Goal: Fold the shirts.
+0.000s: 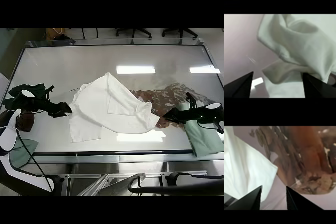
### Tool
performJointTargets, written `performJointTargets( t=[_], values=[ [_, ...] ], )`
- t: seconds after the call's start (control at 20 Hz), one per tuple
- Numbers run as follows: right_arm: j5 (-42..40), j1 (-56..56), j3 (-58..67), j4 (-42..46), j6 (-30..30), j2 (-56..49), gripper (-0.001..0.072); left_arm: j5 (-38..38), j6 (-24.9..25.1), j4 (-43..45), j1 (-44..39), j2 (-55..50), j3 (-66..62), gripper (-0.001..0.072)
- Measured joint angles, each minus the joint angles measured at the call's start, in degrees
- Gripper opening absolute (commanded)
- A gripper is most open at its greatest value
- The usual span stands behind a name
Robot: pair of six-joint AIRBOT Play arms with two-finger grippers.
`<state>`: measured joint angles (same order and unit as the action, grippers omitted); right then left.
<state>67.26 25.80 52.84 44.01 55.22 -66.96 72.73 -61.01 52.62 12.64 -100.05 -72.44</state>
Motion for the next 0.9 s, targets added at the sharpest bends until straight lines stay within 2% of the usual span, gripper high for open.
performJointTargets(
  t=[0.05, 0.35, 0.4, 0.45, 0.7, 0.75, 0.8, 0.9],
  values=[
    [0.0, 0.0, 0.7, -0.1, -0.5, -1.0, 0.0346, -0.6, 1.2, -0.1, -0.4, -0.1, 0.5, 0.0309],
    [0.2, -2.5, 3.5, -0.5, -2.6, -5.1, 0.0347, -0.9, 4.8, -1.1, -1.8, -0.1, -0.3, 0.0294],
    [0.2, -3.3, 3.7, -0.5, -3.0, -5.6, 0.0347, -0.6, 4.9, -1.1, -1.9, -0.1, -0.5, 0.0274],
    [0.4, -3.9, 3.8, -0.9, -3.3, -6.0, 0.0347, -0.2, 5.1, -1.5, -1.9, -0.1, -0.7, 0.0014],
    [0.9, -7.1, 4.3, -1.6, -4.2, -8.0, 0.0339, 1.7, 5.6, -1.6, -2.0, -0.1, -1.0, 0.0023],
    [0.8, -7.8, 4.4, -1.6, -4.3, -8.2, 0.0199, 2.2, 5.6, -1.7, -2.0, -0.1, -1.1, 0.0022],
    [0.4, -8.6, 4.4, -1.1, -4.3, -8.4, 0.0019, 2.6, 5.6, -1.7, -2.0, -0.1, -1.1, 0.0022],
    [0.2, -9.9, 4.3, -0.5, -4.3, -8.6, 0.0019, 3.6, 5.6, -1.7, -2.0, -0.1, -1.1, 0.0020]
  ],
)
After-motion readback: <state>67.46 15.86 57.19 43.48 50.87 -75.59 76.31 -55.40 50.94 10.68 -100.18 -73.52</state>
